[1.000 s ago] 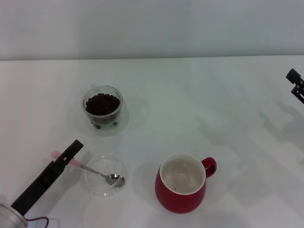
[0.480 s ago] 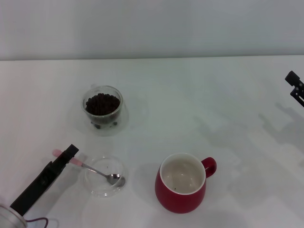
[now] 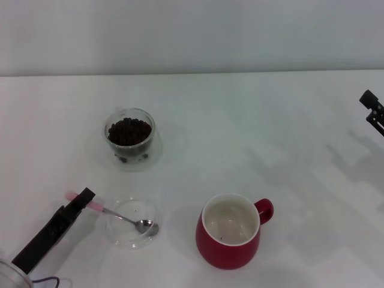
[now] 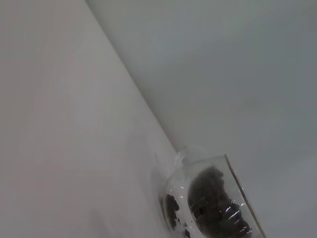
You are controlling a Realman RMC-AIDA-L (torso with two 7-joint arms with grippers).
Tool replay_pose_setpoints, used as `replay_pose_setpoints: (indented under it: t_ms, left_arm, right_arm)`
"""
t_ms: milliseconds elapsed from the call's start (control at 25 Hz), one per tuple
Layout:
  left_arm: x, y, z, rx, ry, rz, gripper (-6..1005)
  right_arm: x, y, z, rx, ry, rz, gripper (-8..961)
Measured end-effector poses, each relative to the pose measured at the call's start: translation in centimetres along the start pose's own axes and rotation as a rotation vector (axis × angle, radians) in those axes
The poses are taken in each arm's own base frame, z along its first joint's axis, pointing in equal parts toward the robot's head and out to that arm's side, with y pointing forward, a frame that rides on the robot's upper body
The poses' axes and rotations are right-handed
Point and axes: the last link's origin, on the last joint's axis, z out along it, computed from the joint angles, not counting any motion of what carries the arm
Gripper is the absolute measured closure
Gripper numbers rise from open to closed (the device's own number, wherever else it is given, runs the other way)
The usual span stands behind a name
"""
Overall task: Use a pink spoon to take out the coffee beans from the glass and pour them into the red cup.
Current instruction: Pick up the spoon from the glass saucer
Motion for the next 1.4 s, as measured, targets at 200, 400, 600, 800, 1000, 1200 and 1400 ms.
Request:
replay_pose_setpoints:
  t_ms: [200,400,600,800,1000,1200,1400]
  left_arm:
    - [0.0,0.0,-0.1,0.0,0.005,0.005,846]
    - [0.1,0.1,-0.3,-0.013,0.018,0.022,870]
    - [0.3,0.5,-0.8,-0.051,0.036,0.048,870]
    - [0.7,0.7,-1.5,-0.083,0.049,0.059,871]
    - [2.0,0.5,-2.6,-0.097,0.087,0.096,871]
    - [4.5,1.3,-2.4,-0.165,0.033,0.198,871]
    - [8.1,2.9,-0.7,-0.215,-0.093,0.312,871]
  right_arm:
    - [0.1,0.0,0.0,0.002,0.002,0.002,293]
    - [0.1,0.2,0.1,0.001,0.0,0.002,293]
    - [0.1,0.3,0.2,-0.001,-0.003,-0.002,294]
    - [0.2,0.5,0.4,-0.003,-0.008,-0.012,294]
    - [0.2,0.6,0.5,-0.004,-0.01,-0.014,293]
    - [0.3,1.1,0.6,-0.007,-0.019,-0.027,293]
    - [0.5,1.8,1.0,-0.01,-0.026,-0.027,294]
